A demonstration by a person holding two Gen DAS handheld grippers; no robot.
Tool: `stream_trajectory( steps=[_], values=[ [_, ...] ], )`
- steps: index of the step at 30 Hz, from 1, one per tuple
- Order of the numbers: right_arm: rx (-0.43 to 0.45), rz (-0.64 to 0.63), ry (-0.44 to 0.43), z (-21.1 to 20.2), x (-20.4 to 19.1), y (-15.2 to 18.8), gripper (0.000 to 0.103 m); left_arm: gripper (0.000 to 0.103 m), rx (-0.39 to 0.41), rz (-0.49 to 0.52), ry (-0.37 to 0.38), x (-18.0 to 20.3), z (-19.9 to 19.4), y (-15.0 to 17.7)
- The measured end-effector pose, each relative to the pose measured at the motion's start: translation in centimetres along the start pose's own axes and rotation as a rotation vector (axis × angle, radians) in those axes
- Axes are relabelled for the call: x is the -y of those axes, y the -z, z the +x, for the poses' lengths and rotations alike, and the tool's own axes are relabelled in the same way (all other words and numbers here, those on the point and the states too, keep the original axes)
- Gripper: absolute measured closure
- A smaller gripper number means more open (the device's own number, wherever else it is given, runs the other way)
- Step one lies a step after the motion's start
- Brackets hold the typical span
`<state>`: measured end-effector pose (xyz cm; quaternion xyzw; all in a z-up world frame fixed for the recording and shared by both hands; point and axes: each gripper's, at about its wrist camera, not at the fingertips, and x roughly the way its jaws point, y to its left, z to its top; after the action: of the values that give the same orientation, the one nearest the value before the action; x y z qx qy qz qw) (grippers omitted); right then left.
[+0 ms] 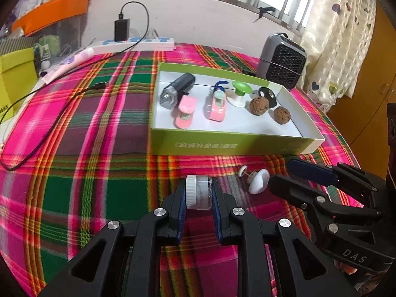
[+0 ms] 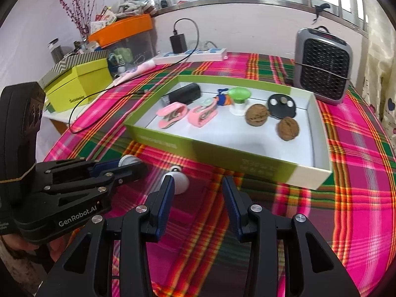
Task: Organize objects
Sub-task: 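Move the left tool to the white round jar while the right tool approaches the white ball, then close the left tool on the white jar while the right tool grasps the white ball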
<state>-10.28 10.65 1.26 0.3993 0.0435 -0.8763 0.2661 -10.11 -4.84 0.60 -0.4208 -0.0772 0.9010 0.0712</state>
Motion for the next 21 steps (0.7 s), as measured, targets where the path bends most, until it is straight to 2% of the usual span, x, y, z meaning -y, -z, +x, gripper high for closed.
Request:
stream_trajectory(
  steps=[21],
  values=[
    [-0.064, -0.049, -0.006, 2.7, -1.8, -0.6, 0.062, 0.086, 0.003, -0.016, 0.009, -1.1, -0.3, 0.1]
  ],
)
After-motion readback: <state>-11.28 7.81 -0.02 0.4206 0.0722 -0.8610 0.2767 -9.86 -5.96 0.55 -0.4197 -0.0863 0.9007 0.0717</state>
